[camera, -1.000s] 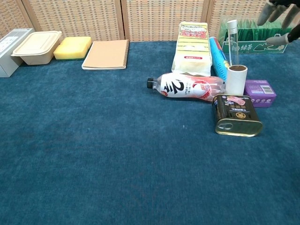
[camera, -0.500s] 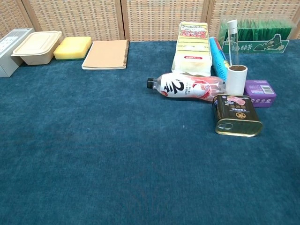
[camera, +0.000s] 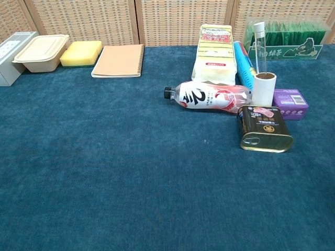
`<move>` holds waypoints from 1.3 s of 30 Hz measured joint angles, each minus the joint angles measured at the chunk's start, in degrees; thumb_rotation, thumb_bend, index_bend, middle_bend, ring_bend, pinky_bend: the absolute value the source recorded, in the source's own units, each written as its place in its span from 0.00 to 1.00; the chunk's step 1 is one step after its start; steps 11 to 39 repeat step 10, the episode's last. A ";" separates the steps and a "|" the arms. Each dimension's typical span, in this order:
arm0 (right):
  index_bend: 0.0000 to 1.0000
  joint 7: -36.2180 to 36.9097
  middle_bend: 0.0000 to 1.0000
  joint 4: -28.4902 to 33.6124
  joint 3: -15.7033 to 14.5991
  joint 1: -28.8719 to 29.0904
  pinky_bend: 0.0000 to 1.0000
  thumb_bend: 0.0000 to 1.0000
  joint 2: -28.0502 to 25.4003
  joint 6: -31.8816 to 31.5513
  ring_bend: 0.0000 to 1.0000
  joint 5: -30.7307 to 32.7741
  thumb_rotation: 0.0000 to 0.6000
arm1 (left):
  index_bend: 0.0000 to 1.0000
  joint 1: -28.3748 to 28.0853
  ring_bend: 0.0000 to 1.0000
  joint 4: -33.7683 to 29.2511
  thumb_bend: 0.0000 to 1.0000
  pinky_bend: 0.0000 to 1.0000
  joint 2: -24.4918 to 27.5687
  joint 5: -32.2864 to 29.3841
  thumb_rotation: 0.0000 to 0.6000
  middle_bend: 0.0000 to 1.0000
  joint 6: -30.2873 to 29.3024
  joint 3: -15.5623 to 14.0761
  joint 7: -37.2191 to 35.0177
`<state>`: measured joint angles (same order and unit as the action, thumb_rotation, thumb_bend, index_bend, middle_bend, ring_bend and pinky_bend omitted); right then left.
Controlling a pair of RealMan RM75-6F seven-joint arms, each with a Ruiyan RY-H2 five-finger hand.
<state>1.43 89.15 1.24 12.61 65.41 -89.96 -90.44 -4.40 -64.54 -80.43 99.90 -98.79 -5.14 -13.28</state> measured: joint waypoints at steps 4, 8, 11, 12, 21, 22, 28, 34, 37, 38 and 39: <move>0.33 -0.95 0.27 0.05 -2.25 -2.03 0.25 0.34 0.44 -0.96 0.23 -2.78 1.00 | 0.29 0.56 0.05 -0.30 0.36 0.27 0.71 -0.28 1.00 0.14 -0.55 0.13 -0.75; 0.33 -1.43 0.27 -0.43 -2.78 -2.31 0.25 0.34 1.42 0.38 0.23 -3.25 1.00 | 0.29 0.79 0.05 0.17 0.35 0.27 0.76 -0.68 1.00 0.14 -0.41 0.23 -1.65; 0.33 -1.72 0.27 -0.54 -2.77 -2.32 0.25 0.34 1.91 0.93 0.23 -3.36 1.00 | 0.29 0.82 0.04 0.49 0.35 0.27 0.71 -0.75 1.00 0.14 -0.24 0.25 -2.02; 0.33 -1.72 0.27 -0.54 -2.77 -2.32 0.25 0.34 1.91 0.93 0.23 -3.36 1.00 | 0.29 0.82 0.04 0.49 0.35 0.27 0.71 -0.75 1.00 0.14 -0.24 0.25 -2.02; 0.33 -1.72 0.27 -0.54 -2.77 -2.32 0.25 0.34 1.91 0.93 0.23 -3.36 1.00 | 0.29 0.82 0.04 0.49 0.35 0.27 0.71 -0.75 1.00 0.14 -0.24 0.25 -2.02; 0.33 -1.72 0.27 -0.54 -2.77 -2.32 0.25 0.34 1.91 0.93 0.23 -3.36 1.00 | 0.29 0.82 0.04 0.49 0.35 0.27 0.71 -0.75 1.00 0.14 -0.24 0.25 -2.02; 0.33 -1.72 0.27 -0.54 -2.77 -2.32 0.25 0.34 1.91 0.93 0.23 -3.36 1.00 | 0.29 0.82 0.04 0.49 0.35 0.27 0.71 -0.75 1.00 0.14 -0.24 0.25 -2.02; 0.33 -1.72 0.27 -0.54 -2.77 -2.32 0.25 0.34 1.91 0.93 0.23 -3.36 1.00 | 0.29 0.82 0.04 0.49 0.35 0.27 0.71 -0.75 1.00 0.14 -0.24 0.25 -2.02; 0.33 -1.72 0.27 -0.54 -2.77 -2.32 0.25 0.34 1.91 0.93 0.23 -3.36 1.00 | 0.29 0.82 0.04 0.49 0.35 0.27 0.71 -0.75 1.00 0.14 -0.24 0.25 -2.02; 0.33 -1.72 0.27 -0.54 -2.77 -2.32 0.25 0.34 1.91 0.93 0.23 -3.36 1.00 | 0.29 0.82 0.04 0.49 0.35 0.27 0.71 -0.75 1.00 0.14 -0.24 0.25 -2.02; 0.33 -1.72 0.27 -0.54 -2.77 -2.32 0.25 0.34 1.91 0.93 0.23 -3.36 1.00 | 0.29 0.82 0.04 0.49 0.35 0.27 0.71 -0.75 1.00 0.14 -0.24 0.25 -2.02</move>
